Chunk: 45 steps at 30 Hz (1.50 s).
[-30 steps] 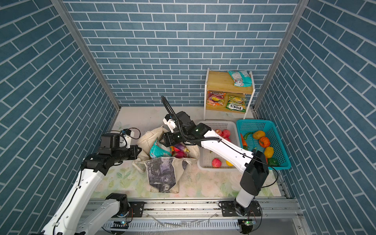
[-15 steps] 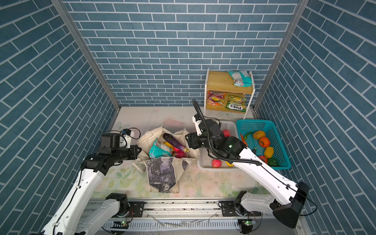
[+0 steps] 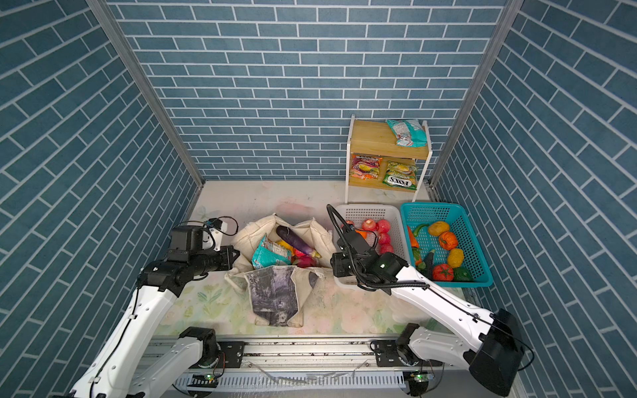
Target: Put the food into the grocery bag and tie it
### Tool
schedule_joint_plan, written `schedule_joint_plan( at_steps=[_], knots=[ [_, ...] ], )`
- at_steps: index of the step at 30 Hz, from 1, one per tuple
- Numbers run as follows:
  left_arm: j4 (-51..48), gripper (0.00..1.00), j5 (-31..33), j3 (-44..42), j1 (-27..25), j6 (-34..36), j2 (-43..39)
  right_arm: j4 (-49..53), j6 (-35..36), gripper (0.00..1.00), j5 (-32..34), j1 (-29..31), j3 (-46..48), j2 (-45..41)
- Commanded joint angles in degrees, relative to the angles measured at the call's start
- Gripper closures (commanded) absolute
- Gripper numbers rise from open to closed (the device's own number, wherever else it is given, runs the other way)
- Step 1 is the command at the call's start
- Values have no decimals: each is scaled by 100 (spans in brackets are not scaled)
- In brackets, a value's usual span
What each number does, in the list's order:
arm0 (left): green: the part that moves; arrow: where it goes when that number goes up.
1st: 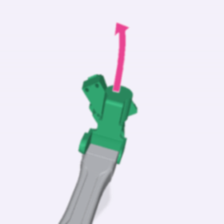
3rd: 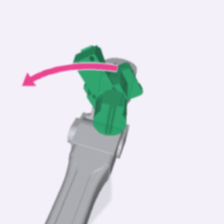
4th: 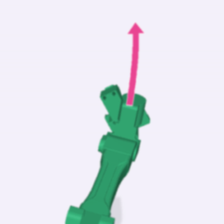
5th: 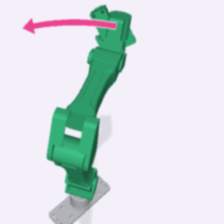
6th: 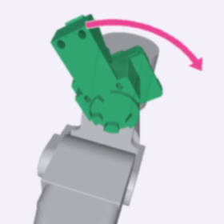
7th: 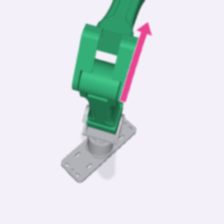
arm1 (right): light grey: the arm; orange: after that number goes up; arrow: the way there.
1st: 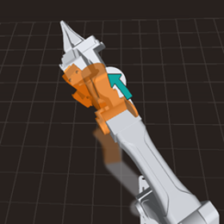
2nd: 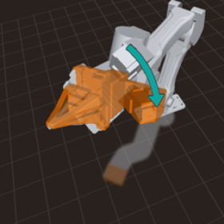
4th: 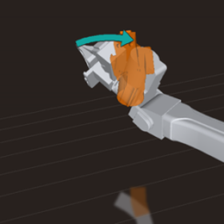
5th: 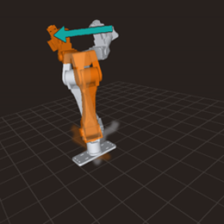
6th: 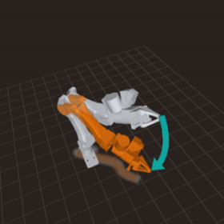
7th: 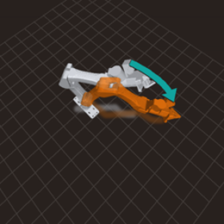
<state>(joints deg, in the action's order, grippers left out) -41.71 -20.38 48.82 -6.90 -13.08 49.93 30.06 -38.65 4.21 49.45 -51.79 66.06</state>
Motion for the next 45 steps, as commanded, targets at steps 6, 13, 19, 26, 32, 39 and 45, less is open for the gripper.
schedule_joint_plan(
  at_steps=[6,13,19,26,32,39,45],
  knots=[
    [-89,98,-99,292,-22,54,-143,-399,12,100,-726,60,-1220,637],
    [-685,98,-443,2565,-65,-453,196,213,505,100,-892,218,-3279,1163],
    [-832,98,-673,3417,-160,-976,729,310,618,100,-894,213,-3903,1428],
    [-398,98,-522,2892,-307,-1295,1041,571,801,100,-771,169,-4220,1844],
    [144,98,-380,2246,-504,-1534,1211,654,904,100,-862,-113,-4083,2210],
    [-50,95,67,2363,-620,-1636,1122,1129,1218,100,-1018,-220,-4766,2737],
    [-601,76,354,2613,-621,-1575,1278,1263,1325,100,-1104,-226,-5019,2991]
  ],
)
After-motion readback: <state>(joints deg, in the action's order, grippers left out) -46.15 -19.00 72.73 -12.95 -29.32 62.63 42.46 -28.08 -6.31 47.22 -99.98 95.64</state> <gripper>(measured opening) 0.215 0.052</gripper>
